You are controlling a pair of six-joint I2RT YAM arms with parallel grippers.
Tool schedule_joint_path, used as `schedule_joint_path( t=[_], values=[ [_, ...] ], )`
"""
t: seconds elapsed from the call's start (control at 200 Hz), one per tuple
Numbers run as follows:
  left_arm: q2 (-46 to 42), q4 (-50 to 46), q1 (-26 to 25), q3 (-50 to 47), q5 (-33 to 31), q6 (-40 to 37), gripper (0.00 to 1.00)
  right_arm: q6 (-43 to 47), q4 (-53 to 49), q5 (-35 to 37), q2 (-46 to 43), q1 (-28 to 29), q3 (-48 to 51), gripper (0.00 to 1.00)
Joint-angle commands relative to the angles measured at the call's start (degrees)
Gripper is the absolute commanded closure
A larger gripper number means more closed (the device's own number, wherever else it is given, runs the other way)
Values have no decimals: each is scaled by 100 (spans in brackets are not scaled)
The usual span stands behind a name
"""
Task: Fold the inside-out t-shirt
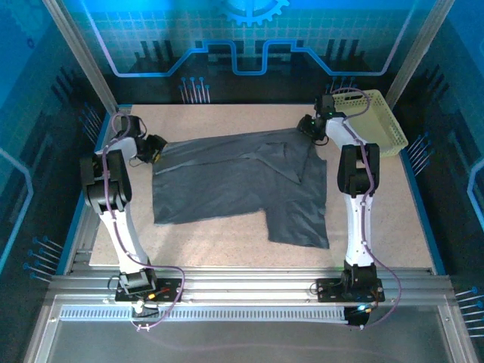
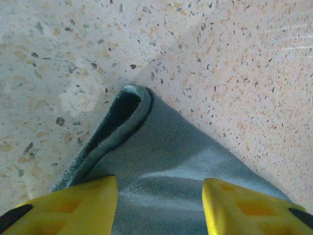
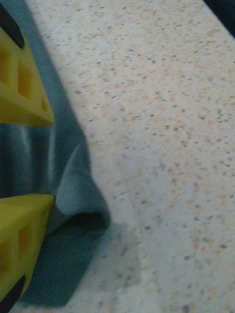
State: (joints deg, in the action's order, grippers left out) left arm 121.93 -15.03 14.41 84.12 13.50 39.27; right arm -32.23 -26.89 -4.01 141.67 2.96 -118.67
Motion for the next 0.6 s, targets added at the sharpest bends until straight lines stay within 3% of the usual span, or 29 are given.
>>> schedule_joint_path(
  t=[0.0, 0.27, 0.595],
  values=[
    [-432, -422, -36, -32, 56, -144, 45, 621, -176, 125, -800, 124, 352, 55],
    [-1089, -498, -254, -467, 18, -98, 41, 1664, -136, 203, -1810, 940, 1575, 49],
    [-1849, -197, -264, -1442, -47, -7, 40, 1226, -232, 341, -1870, 1316, 2157, 54]
  ],
)
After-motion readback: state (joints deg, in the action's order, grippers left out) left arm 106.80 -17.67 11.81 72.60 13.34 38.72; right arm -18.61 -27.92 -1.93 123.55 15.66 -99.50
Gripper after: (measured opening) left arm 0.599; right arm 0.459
